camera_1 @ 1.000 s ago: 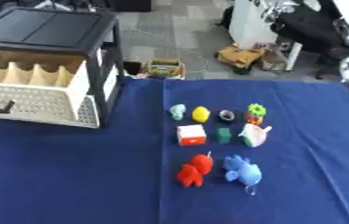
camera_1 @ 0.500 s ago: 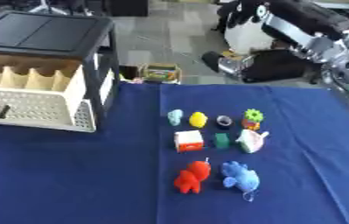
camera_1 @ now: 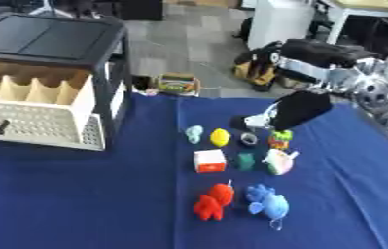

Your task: Pick up objects from table and place into drawer.

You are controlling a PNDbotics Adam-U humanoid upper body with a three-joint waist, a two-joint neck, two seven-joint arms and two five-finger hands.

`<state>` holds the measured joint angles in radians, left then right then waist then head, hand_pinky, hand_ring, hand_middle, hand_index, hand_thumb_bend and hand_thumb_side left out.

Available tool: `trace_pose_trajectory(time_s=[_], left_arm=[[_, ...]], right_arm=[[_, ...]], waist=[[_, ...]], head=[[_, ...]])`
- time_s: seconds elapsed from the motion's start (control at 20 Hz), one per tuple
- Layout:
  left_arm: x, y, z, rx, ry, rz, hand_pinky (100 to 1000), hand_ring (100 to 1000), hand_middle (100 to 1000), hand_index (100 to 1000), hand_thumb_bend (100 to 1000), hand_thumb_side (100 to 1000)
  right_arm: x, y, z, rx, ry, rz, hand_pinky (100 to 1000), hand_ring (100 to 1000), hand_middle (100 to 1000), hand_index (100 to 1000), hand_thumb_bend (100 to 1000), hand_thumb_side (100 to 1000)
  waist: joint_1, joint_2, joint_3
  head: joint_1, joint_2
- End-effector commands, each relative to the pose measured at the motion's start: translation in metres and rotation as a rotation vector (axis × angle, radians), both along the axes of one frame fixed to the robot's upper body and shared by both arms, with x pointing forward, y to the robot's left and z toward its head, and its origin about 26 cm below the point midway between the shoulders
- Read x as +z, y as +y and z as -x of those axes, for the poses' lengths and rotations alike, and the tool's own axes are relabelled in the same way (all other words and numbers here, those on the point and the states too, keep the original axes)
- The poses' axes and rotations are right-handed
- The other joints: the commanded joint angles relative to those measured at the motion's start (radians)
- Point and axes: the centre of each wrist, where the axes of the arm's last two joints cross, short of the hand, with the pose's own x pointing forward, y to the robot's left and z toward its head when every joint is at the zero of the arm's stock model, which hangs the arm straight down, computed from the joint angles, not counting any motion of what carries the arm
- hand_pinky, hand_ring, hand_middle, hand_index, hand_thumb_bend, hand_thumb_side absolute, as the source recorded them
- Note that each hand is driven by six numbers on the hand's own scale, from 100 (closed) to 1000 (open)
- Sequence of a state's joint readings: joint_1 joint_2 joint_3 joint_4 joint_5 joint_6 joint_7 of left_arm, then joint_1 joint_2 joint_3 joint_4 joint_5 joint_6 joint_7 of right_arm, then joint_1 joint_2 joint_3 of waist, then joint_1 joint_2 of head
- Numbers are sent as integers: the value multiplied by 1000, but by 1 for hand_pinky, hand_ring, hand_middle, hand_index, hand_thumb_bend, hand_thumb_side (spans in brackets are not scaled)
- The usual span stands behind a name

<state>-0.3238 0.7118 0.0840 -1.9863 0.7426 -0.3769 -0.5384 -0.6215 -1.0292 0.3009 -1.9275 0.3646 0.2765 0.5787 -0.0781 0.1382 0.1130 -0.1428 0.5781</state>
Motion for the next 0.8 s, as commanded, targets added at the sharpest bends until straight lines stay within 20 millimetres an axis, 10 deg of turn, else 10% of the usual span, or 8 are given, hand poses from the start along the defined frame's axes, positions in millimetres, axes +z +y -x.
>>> trace_pose_trajectory(time_s=[0.05, 0.8], left_arm=[[9, 2, 4, 13, -24, -27, 563, 475, 598, 928, 100, 1000], [7, 2, 3, 22, -7, -45, 563, 469, 597, 897, 100, 1000]], right_arm=[[8, -5, 7, -23, 51, 55, 763, 798, 753, 934, 576, 578], [-27, -11, 18, -85, 265, 168, 740, 792, 730, 879, 636, 613]], waist=[[2, -7, -1], [-3, 0, -2]], head=[[0, -12], [-6, -13]])
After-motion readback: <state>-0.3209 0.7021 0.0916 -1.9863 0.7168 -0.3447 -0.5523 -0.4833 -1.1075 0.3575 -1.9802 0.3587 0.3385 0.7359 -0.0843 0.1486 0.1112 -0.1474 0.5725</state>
